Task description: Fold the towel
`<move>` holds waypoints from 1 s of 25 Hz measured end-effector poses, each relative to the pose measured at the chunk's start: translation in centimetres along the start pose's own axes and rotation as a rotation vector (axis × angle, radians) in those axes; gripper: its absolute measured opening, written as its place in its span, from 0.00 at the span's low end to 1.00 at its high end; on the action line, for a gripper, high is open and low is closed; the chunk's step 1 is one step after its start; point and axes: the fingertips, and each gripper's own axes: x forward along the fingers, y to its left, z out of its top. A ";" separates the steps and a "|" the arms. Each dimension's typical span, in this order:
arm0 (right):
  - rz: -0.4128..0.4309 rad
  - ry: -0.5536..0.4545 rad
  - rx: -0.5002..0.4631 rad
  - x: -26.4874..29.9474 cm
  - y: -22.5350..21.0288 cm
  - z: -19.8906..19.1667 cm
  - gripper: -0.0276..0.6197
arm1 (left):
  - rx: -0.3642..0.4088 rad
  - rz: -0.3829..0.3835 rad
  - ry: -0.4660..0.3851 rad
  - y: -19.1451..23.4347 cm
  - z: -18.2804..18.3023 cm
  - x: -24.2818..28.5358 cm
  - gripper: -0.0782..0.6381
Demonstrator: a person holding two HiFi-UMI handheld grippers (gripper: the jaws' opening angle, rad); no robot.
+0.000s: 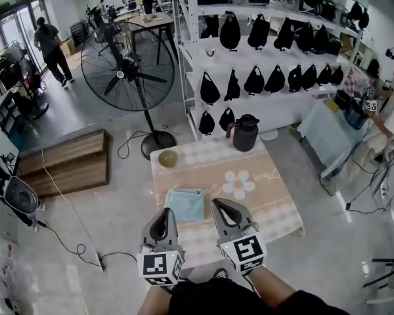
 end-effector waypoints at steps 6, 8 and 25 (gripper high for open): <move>-0.043 -0.027 0.006 -0.3 1.2 0.9 0.05 | 0.034 -0.024 -0.027 0.9 1.1 -1.3 0.12; -0.045 -0.032 0.014 -0.2 2.1 1.0 0.05 | 0.045 -0.028 -0.038 1.6 1.5 -2.0 0.12; -0.026 -0.015 -0.033 1.9 5.5 1.3 0.05 | 0.023 -0.052 -0.040 4.3 0.7 -2.5 0.12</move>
